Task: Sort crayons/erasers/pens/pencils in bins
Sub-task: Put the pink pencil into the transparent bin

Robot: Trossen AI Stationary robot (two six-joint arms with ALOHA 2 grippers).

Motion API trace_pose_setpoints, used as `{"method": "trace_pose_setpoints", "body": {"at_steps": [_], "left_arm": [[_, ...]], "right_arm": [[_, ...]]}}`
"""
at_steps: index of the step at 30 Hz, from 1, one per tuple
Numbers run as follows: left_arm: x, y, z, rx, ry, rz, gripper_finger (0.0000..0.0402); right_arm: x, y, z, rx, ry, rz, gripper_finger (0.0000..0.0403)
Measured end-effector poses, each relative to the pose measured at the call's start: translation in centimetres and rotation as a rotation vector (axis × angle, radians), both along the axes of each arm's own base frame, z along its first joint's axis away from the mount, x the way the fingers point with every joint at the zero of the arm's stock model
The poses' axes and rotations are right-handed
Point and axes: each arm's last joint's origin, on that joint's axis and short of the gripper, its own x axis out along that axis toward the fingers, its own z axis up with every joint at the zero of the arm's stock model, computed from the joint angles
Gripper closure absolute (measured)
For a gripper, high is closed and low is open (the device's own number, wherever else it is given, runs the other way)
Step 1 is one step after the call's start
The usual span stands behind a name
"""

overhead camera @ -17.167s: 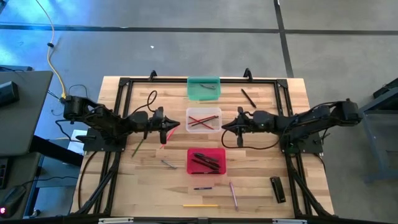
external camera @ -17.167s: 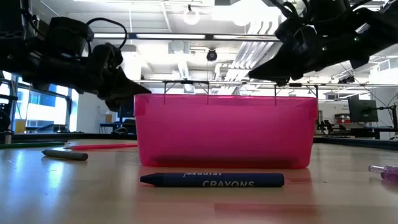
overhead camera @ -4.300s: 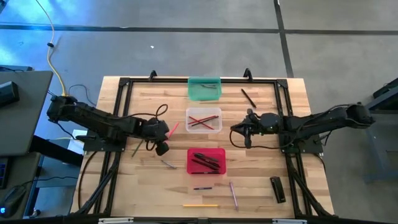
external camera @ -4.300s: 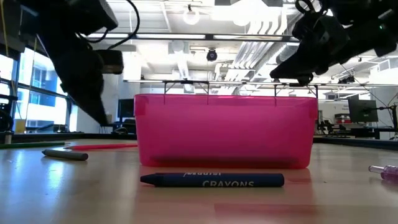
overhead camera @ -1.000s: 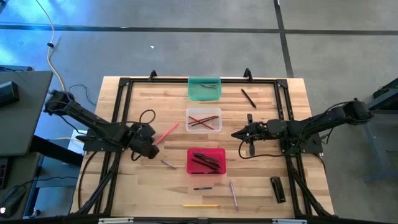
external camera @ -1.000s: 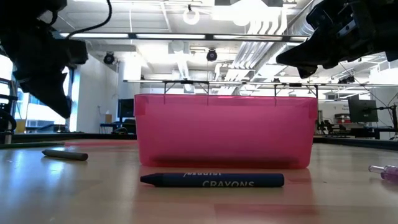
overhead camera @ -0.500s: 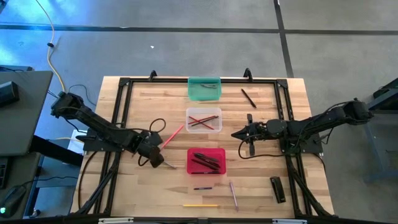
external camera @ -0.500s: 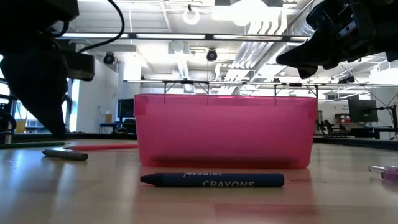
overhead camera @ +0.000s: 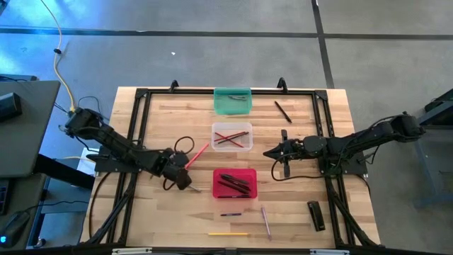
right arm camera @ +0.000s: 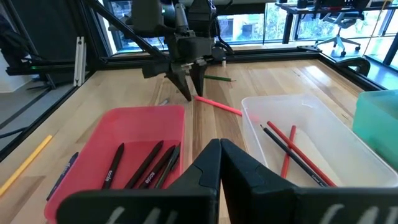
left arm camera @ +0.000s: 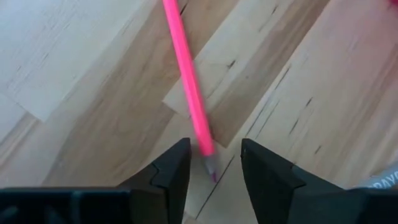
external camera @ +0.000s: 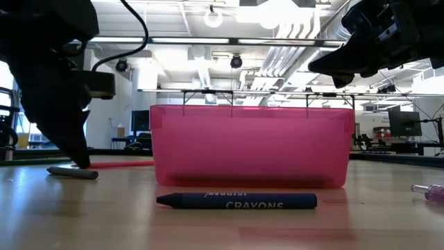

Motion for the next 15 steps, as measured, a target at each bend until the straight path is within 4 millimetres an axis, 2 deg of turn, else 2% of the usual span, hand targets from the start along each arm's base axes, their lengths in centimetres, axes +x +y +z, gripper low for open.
{"method": "trace_pose_setpoints", "body": {"at_steps": [7, 15], "left_arm": [[-0.2, 0.1, -0.4, 0.025, 0.037, 0.015, 0.0296], [-1.0, 0.1, -1.1, 0.058, 0.05, -0.01, 0.0363]], "right_arm": [[0.0, 0.0, 0.0, -0.004, 0.001, 0.001, 0.0402], [0.0, 0.0, -0.1, -0.005, 0.006, 0.002, 0.0402]]}}
